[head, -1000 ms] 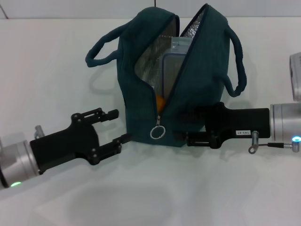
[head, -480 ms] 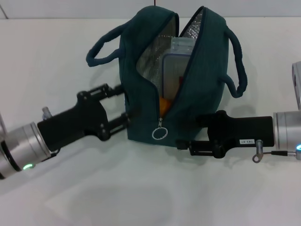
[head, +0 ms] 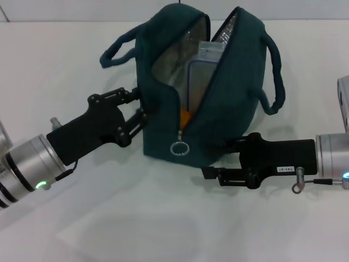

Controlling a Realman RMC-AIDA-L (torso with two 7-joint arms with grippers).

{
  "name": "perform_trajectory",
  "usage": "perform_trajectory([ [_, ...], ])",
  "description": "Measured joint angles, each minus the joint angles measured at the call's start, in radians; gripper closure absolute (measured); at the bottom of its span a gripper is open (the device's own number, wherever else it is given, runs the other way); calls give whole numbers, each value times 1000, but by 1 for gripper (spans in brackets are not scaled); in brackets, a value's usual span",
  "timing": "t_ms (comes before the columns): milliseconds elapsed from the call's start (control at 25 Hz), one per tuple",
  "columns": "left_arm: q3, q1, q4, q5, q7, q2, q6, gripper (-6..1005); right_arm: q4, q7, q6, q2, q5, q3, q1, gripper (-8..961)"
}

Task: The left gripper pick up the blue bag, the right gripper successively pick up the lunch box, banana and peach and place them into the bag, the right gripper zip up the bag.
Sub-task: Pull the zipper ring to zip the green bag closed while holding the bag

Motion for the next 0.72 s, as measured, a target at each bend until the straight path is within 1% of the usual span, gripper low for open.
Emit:
perform_trajectory([
  [120, 2, -2, -26, -53, 24, -2, 0, 485, -1, 0, 0, 0, 2, 0, 0, 417],
  [240, 4, -3, -53, -105, 29, -4, 6, 607, -3, -7, 0, 1, 3, 2, 0, 417],
  [360, 16, -11, -61, -111, 47, -4, 8, 719, -4, -15, 2, 2, 8, 7, 0, 418],
  [520, 73, -25, -62, -105, 73, -1, 9, 844, -3, -26, 2, 3, 31, 4, 0, 418],
  [640, 113, -27, -62, -108, 114, -3, 13, 901, 1, -28, 6, 3, 43, 5, 0, 419],
  [720, 138, -27, -61, -108, 140, -3, 29, 910, 4, -29, 11, 3, 53, 5, -1, 419],
])
